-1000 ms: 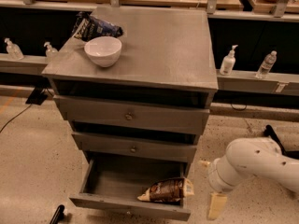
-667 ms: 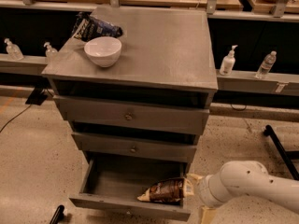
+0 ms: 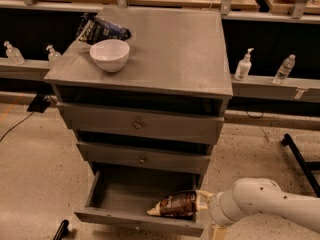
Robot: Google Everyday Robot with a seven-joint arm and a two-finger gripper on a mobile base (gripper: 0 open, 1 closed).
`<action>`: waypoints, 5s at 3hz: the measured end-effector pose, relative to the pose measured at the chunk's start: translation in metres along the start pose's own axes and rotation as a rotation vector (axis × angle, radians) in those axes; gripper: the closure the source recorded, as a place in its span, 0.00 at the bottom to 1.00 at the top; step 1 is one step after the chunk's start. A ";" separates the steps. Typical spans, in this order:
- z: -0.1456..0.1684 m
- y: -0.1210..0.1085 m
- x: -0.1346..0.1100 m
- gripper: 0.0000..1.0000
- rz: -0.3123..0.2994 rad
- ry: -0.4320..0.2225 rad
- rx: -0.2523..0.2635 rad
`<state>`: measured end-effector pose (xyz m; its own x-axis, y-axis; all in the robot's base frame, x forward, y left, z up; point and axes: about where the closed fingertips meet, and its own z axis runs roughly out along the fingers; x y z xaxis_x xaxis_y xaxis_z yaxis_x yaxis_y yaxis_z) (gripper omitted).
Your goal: Pick brown chip bag from bottom drawer and place on counter
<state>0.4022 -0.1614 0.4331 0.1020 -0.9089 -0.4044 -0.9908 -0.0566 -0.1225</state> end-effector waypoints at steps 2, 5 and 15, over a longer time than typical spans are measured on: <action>0.061 -0.021 0.012 0.00 -0.018 -0.024 0.040; 0.158 -0.079 0.046 0.00 0.018 -0.069 0.142; -0.010 -0.081 -0.029 1.00 -0.186 -0.591 0.363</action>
Offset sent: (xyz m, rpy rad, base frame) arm 0.0566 0.0287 -0.0961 0.0231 -0.1189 0.0045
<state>0.4786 -0.1347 0.4636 0.3991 -0.5158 -0.7581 -0.8710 0.0452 -0.4892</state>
